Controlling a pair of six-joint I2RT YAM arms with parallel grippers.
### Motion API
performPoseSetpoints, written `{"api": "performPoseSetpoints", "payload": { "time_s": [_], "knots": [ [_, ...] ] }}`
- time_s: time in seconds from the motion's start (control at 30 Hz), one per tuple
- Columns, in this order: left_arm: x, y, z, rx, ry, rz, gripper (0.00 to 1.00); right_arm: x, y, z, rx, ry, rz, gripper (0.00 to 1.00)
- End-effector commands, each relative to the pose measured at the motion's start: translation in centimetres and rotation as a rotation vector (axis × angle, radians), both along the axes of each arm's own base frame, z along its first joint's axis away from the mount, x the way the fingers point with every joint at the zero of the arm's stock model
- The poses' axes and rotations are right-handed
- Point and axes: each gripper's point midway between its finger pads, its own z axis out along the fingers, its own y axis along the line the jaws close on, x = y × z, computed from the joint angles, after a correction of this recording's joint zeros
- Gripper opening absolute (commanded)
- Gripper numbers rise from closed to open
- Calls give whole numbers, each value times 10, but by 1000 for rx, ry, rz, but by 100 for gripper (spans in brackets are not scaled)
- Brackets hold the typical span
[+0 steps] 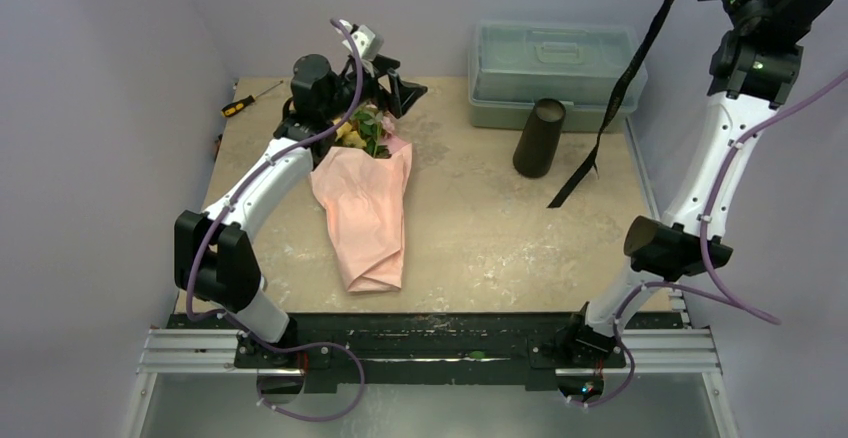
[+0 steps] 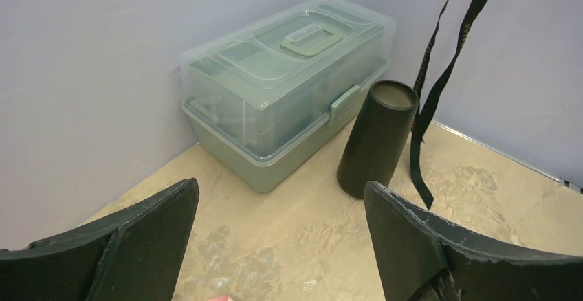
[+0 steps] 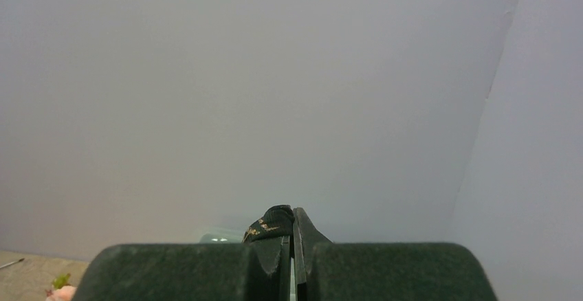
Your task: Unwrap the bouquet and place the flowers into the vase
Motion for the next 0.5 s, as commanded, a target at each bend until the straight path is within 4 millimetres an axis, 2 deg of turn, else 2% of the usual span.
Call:
{"api": "performPoseSetpoints", "payload": {
  "time_s": [0.0,0.03,0.07,0.13,0.2,0.3,0.47],
  "knots": [
    [2,8,21,5,-56,18,90,-9,2,10,-18,-51,3,0],
    [2,8,18,9,-52,21,90,-3,3,-10,5,1,16,0],
    [3,9,17,11,-50,27,89,-7,7,-22,23,30,33,0],
    [6,11,15,14,-46,47,89,-5,8,-65,71,122,49,0],
    [10,15,13,15,-39,68,89,-8,12,-104,95,204,63,0],
    [15,21,9,20,-24,95,89,-17,16,-153,101,308,71,0],
    [18,27,1,37,2,116,88,-34,14,-215,28,452,52,0]
  ]
}}
